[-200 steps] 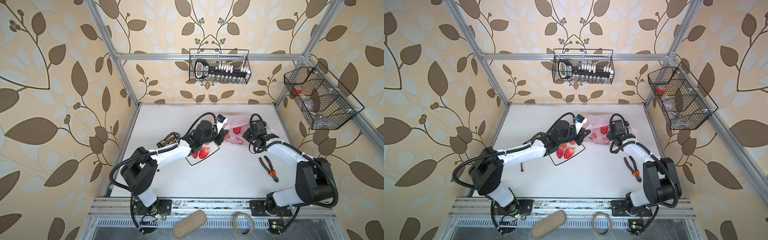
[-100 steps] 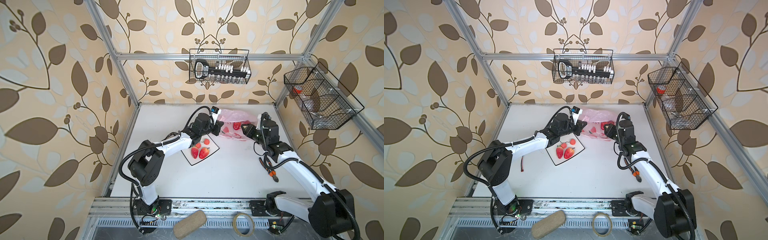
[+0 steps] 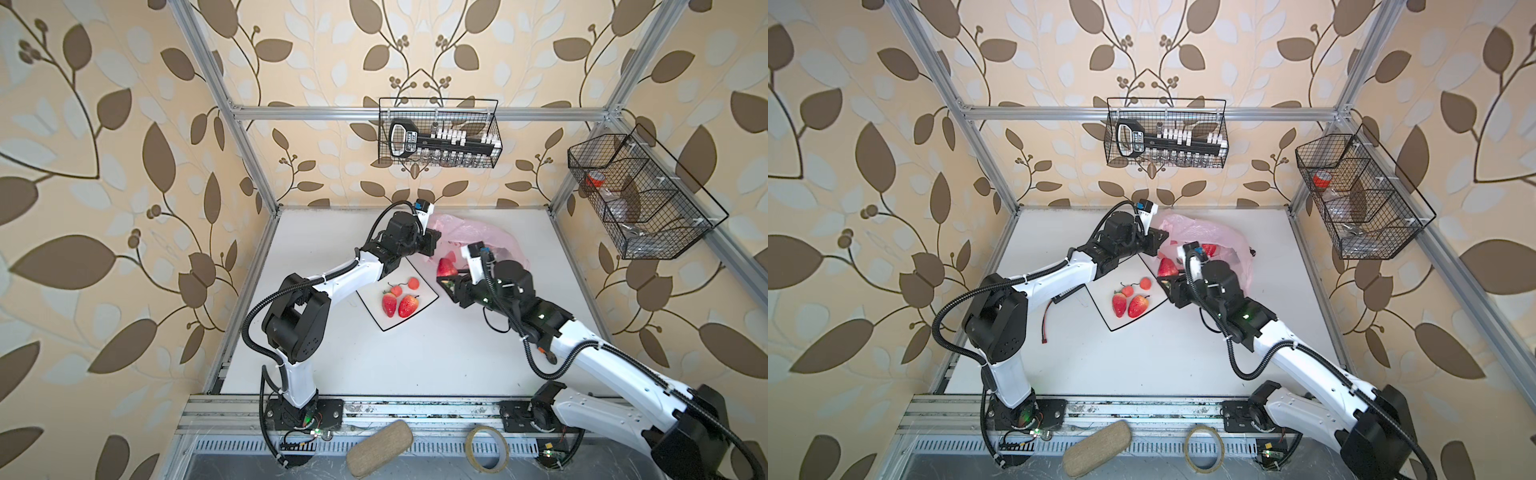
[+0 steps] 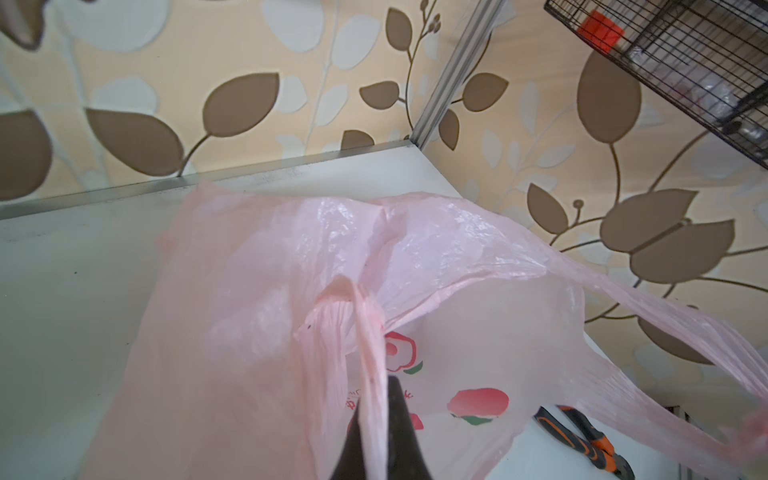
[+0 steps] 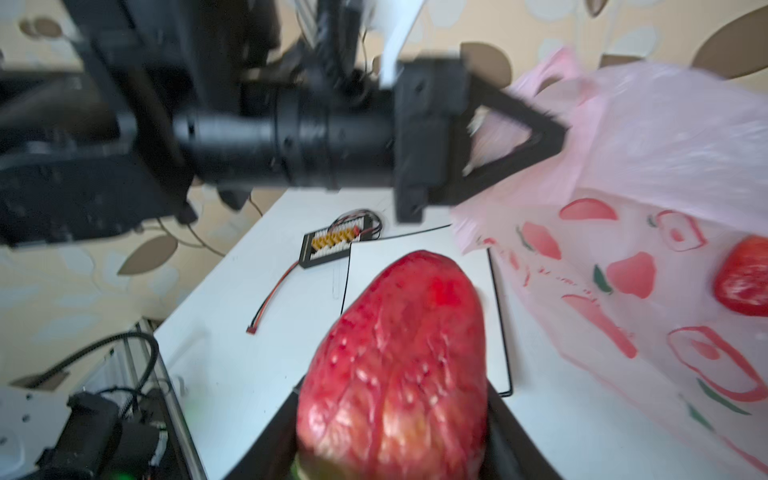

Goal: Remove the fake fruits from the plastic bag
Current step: 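Carry the strawberry toward the white board with the right gripper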

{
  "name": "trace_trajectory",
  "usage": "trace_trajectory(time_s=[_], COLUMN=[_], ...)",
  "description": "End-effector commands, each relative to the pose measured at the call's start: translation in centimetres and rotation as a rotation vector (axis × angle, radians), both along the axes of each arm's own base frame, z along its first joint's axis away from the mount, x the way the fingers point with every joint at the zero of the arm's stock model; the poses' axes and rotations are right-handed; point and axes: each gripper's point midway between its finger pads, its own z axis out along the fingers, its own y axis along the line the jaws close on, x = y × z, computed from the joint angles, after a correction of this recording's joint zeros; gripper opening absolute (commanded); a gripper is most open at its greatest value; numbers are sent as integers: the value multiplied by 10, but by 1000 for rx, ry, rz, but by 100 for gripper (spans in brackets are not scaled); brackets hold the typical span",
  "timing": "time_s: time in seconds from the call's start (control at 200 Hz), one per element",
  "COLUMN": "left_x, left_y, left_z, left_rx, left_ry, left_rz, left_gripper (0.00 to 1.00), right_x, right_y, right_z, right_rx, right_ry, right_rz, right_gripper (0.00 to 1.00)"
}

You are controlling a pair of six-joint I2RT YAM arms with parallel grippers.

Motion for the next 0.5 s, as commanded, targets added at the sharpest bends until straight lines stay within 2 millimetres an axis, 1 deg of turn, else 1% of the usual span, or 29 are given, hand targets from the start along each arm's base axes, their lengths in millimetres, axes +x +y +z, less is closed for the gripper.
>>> trace_trajectory(time_s=[0.0, 0.045, 0.13, 0.2, 0.3, 0.41, 0.495], left_x=[7, 8, 11, 13, 13, 11, 12], left_y=[4, 6, 11, 15, 18, 21, 24], left_z=[23, 23, 21, 20, 18, 16, 17], left_rx=[-35, -28, -16, -15, -2, 9, 6], left_ry=[-2, 1, 15, 26, 38, 33, 36], left_rz=[-12, -17, -10, -3, -4, -5, 5], left_gripper=[0, 0, 0, 0, 0, 0, 0], right_x=[6, 7, 20, 36, 56, 77, 93], right_y=[27, 41, 57, 58, 62, 67, 68], right_z=[-19, -28, -48, -61, -69, -87, -96], right_rx=[-104, -122, -163, -173, -182, -232, -258], right_ry=[-43, -48, -38, -12, -8, 5, 23], right_rz=[39, 58, 31, -46, -123, -179, -216], right_gripper=[33, 33, 33, 33, 33, 33, 34])
